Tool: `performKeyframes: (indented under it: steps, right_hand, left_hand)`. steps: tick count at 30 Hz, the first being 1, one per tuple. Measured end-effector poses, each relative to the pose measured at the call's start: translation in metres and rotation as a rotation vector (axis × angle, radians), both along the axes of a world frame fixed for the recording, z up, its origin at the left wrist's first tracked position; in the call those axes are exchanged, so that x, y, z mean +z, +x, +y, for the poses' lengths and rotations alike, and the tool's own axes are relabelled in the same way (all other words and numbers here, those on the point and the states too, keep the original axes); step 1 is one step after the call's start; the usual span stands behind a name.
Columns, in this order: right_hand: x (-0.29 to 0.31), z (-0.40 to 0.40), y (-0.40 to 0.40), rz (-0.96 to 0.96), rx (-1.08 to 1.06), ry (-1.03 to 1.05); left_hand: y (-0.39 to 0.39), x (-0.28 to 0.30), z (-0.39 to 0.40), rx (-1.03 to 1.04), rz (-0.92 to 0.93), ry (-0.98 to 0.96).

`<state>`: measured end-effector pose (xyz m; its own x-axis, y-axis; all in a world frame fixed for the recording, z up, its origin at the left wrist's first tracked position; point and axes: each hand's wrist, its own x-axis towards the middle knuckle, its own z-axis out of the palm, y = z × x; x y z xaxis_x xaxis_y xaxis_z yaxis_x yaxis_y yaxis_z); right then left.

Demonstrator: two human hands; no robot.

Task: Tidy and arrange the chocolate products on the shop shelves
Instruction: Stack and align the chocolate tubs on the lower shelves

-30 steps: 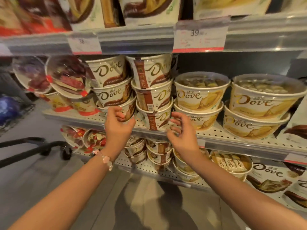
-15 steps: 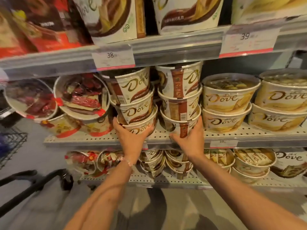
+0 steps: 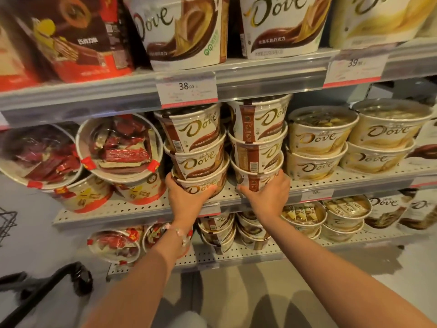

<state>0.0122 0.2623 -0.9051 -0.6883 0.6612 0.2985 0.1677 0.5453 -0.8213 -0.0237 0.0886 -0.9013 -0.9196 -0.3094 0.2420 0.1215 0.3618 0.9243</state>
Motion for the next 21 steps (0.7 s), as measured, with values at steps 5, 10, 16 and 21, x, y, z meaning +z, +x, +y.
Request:
performKeyframes:
  steps: [5, 10, 16, 21]
  right_hand:
    - [-0.003, 0.027, 0.002, -0.058, 0.194, 0.002]
    - [0.001, 0.052, 0.001, -0.084, 0.415, -0.118]
    - [0.009, 0.070, -0.006, -0.047, 0.645, -0.198]
    - [0.009, 0.082, -0.014, -0.084, 0.714, -0.146]
  left_hand:
    - [-0.003, 0.002, -0.009, -0.100, -0.008, 0.007]
    - [-0.003, 0.001, -0.008, -0.113, -0.018, 0.016]
    - [0.003, -0.013, 0.005, -0.043, 0.117, 0.007]
    - [0.007, -0.017, 0.034, 0.057, 0.067, 0.045]
